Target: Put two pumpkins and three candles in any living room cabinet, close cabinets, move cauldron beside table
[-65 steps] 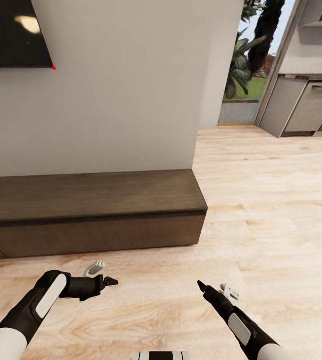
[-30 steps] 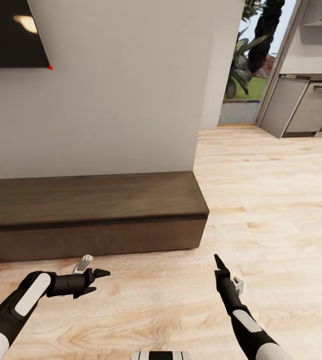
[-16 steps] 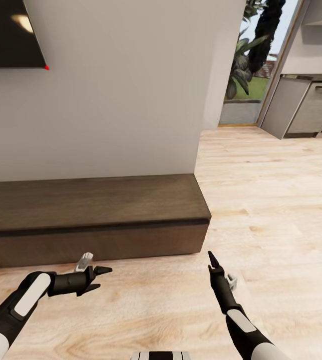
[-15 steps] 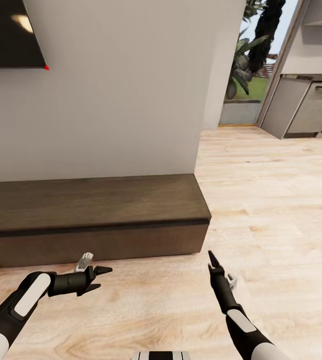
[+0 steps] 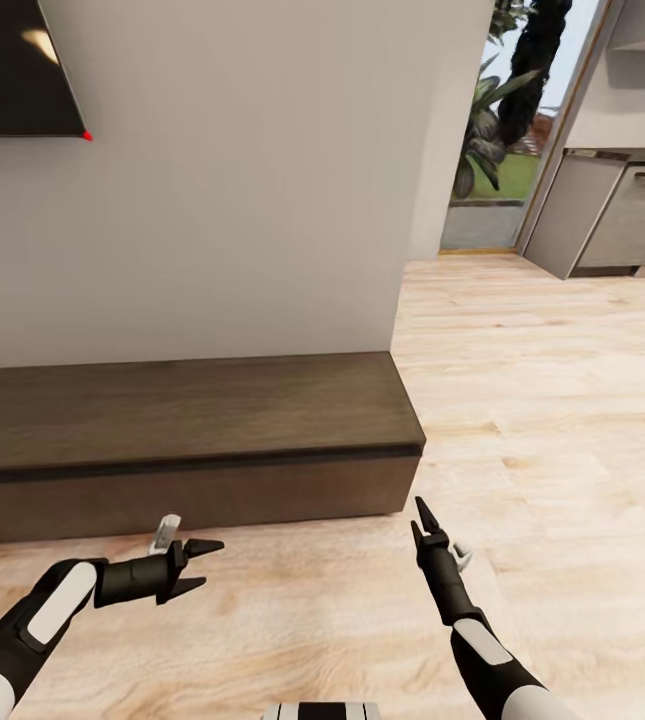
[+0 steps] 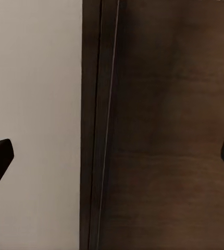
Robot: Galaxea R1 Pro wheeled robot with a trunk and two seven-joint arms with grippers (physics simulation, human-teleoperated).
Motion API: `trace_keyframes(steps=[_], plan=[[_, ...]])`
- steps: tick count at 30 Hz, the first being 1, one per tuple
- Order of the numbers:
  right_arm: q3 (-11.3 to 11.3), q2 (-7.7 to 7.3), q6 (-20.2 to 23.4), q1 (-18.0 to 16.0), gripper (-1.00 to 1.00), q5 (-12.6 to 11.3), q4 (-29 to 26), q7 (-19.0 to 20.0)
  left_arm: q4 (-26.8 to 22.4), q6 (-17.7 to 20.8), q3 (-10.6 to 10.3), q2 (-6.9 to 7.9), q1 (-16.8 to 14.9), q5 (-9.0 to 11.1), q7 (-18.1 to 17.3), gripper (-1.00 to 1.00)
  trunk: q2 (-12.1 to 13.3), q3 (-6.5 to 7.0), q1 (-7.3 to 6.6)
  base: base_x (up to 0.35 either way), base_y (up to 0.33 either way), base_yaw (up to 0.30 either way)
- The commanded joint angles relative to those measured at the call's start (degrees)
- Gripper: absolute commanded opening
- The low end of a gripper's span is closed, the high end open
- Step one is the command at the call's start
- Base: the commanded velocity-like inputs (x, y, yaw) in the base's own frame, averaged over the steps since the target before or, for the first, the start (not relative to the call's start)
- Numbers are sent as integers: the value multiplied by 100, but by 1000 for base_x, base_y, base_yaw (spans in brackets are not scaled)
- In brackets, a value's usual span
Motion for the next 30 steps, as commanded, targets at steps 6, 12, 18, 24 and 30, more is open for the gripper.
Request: trace_keyframes(steps=[6, 12, 18, 24, 30], plan=[[-28, 4, 24, -3, 100, 12, -167, -38, 33, -2, -47, -11, -4, -22, -54, 100, -2, -4, -1, 83, 26, 0], [-34, 4, -12, -4, 100, 8, -154, -63, 35, -1, -45, -7, -4, -18, -55, 100, -2, -4, -1, 45, 9, 0], [-36, 5, -29, -4, 100, 12, -137, -72, 35, -2, -47, -12, -4, -21, -55, 100, -2, -4, -1, 81, 1, 0], [-28, 12, -41, -6, 100, 17, -136, -76, 35, -2, -49, -16, -4, -21, -55, 100, -2, -4, -1, 77, 0, 0], [-21, 13, -49, -9, 100, 24, -135, -82, 35, -2, -49, -15, -4, -20, -55, 100, -2, -4, -1, 100, 0, 0]])
